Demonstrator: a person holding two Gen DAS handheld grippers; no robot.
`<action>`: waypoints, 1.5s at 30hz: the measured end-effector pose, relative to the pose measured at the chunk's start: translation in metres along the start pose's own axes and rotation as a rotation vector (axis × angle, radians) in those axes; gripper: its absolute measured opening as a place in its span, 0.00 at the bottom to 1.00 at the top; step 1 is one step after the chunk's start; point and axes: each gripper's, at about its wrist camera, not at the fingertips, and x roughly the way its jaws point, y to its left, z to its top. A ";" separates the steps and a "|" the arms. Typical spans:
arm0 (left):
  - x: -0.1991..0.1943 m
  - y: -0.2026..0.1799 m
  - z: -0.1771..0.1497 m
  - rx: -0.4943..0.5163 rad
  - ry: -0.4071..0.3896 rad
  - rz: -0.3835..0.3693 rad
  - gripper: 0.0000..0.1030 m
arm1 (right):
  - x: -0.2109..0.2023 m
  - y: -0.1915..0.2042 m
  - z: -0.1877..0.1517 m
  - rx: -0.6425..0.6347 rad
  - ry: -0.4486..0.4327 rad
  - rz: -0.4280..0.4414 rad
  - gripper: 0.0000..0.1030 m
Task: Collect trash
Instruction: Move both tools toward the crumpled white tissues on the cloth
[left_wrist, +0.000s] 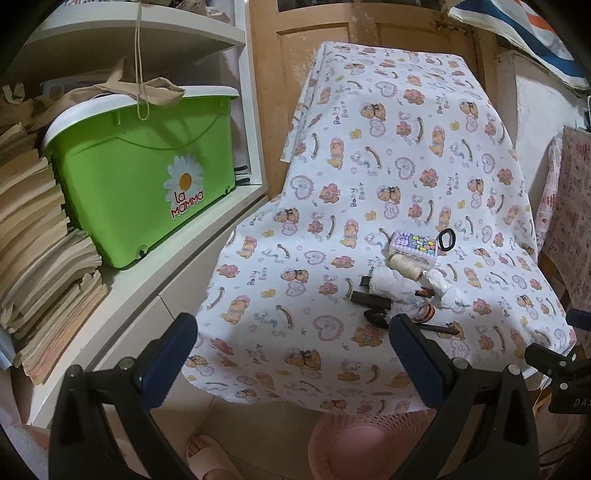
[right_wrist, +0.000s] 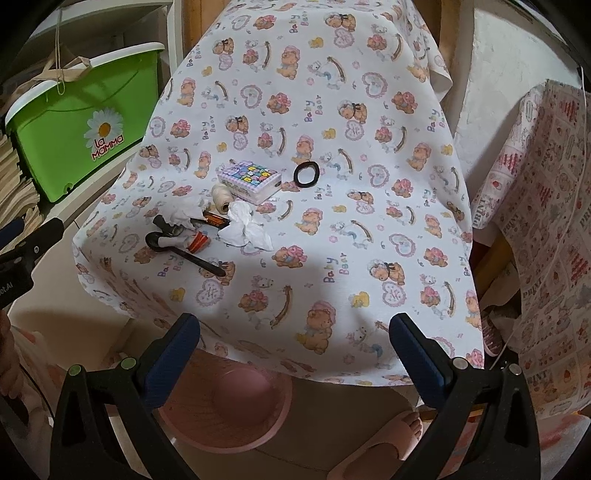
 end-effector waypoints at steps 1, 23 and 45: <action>0.000 0.000 0.001 0.004 0.000 -0.001 1.00 | 0.000 0.001 0.000 -0.003 -0.001 -0.001 1.00; 0.034 0.005 -0.008 -0.059 0.166 -0.085 1.00 | -0.005 0.001 -0.003 -0.001 -0.022 0.013 1.00; 0.021 0.000 -0.007 -0.003 0.088 -0.048 1.00 | -0.004 0.001 -0.005 -0.006 -0.036 0.004 1.00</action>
